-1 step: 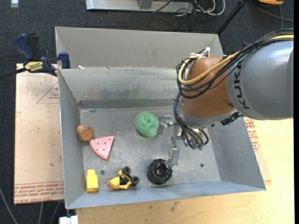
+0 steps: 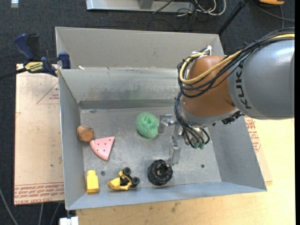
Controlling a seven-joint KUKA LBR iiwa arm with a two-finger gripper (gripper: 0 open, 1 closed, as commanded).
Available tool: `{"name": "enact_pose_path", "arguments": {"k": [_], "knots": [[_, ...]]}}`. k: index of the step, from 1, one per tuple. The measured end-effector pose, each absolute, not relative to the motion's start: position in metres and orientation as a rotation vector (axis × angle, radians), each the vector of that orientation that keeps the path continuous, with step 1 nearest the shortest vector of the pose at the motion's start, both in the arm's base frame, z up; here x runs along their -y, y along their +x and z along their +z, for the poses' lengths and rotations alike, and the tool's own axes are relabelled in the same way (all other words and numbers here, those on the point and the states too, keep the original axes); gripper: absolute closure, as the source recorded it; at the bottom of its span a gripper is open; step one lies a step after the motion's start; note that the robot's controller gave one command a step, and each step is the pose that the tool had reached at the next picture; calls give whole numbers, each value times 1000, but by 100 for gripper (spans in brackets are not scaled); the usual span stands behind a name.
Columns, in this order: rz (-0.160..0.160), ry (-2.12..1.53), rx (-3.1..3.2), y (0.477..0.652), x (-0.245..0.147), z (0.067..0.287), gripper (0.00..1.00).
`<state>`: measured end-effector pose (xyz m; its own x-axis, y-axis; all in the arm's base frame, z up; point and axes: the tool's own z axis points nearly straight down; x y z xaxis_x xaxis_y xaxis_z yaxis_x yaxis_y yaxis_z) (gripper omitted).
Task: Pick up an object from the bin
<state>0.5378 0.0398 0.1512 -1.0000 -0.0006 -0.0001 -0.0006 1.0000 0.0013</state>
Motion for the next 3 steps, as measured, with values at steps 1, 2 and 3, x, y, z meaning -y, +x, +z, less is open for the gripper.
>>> {"name": "enact_pose_path", "arguments": {"k": [1,2,3], "knots": [[2,-82,-3134,503,-14,96,0],[-2,-226,-3131,495,-10,68,0],[1,-159,-3133,500,-33,70,0]]}}
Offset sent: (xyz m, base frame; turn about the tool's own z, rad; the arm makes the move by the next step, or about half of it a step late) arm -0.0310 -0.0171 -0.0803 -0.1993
